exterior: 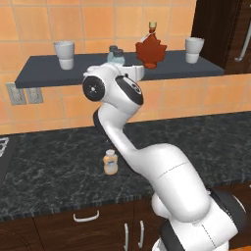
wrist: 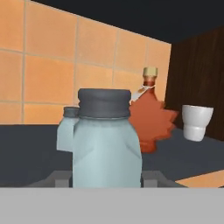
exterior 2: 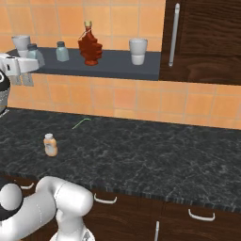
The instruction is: Put the shaker and condiment bottle from the counter next to their counterparts in the cabinet.
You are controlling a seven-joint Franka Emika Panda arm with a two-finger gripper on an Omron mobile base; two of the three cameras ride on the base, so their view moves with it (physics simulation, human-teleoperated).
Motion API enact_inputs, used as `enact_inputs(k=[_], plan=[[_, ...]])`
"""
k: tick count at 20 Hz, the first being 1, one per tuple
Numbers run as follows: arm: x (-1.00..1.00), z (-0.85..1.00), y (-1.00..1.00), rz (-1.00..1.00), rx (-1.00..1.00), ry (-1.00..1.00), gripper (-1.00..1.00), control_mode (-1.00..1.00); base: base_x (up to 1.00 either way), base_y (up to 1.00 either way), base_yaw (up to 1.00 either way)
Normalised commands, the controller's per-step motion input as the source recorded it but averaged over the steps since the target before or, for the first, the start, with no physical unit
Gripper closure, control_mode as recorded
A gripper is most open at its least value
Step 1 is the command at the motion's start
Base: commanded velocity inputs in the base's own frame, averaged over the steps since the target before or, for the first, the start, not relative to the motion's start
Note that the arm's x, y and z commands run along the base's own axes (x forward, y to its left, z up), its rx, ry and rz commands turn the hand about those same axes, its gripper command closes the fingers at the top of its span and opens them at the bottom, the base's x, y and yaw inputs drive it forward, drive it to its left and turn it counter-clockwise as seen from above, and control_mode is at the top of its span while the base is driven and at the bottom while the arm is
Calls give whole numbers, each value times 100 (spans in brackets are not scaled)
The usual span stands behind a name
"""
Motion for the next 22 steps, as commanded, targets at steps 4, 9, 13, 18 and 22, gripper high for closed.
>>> enact_inputs(k=[4, 9, 13, 18, 22], plan=[[50, -29, 5, 0, 3, 2, 100, -100, 0, 0, 0], [38, -24, 5, 0, 1, 1, 100, -100, 0, 0, 0], [45, 0, 0, -1, 0, 0, 100, -100, 0, 0, 0], [39, 0, 2, -2, 0, 1, 100, -100, 0, 0, 0], [34, 0, 8, -4, 0, 3, 100, -100, 0, 0, 0]])
